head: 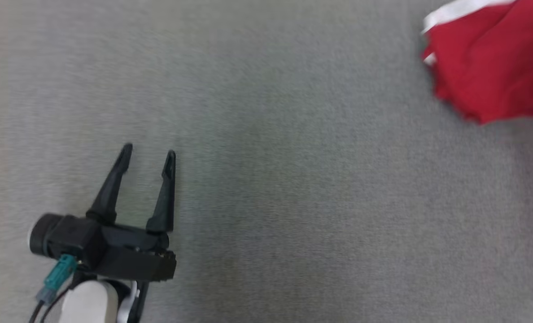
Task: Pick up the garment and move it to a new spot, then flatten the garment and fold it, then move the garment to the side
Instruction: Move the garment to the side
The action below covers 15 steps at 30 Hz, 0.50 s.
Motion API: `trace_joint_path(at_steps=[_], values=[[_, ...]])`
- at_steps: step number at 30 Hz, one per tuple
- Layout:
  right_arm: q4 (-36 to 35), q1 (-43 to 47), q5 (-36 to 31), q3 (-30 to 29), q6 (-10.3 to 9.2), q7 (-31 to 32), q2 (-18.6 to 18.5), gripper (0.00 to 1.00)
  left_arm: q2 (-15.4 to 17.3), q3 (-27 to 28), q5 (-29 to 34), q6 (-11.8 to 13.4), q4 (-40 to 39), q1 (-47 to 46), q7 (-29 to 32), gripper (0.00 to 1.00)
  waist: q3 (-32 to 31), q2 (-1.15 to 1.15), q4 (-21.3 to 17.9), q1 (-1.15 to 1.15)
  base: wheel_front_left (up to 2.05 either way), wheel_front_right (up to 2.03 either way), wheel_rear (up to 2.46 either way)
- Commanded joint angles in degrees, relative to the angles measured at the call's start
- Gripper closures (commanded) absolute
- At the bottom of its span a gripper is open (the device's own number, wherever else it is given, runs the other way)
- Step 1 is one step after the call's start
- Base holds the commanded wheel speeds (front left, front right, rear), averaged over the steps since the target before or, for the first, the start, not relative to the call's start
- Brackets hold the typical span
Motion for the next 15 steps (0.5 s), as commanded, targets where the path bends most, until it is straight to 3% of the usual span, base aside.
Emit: trace_joint_path(at_steps=[1, 7, 15], values=[[-1.04, -0.69, 0.65, -0.38, -0.03, 0.54, -1.34, 1.00, 0.57, 0.00, 0.56, 0.09, -0.75, -1.41, 0.02, 0.00, 6.69, -0.01, -6.20, -0.01, 0.00, 0.00, 0.00], [-4.69, -2.42, 3.48, -4.09, -0.03, 2.97, -8.57, 1.00, 3.24, -1.23, 1.84, 0.09, -3.95, -3.51, 0.02, 0.00, 10.83, -0.01, -10.21, -0.01, 0.00, 0.00, 0.00], [-0.87, -4.39, 3.11, -7.51, -0.03, 4.39, -12.84, 1.00, 5.59, -3.69, 2.42, 0.08, -7.27, -4.71, 0.17, 0.00, 13.46, -0.01, -12.24, -0.01, 0.00, 0.00, 0.00]])
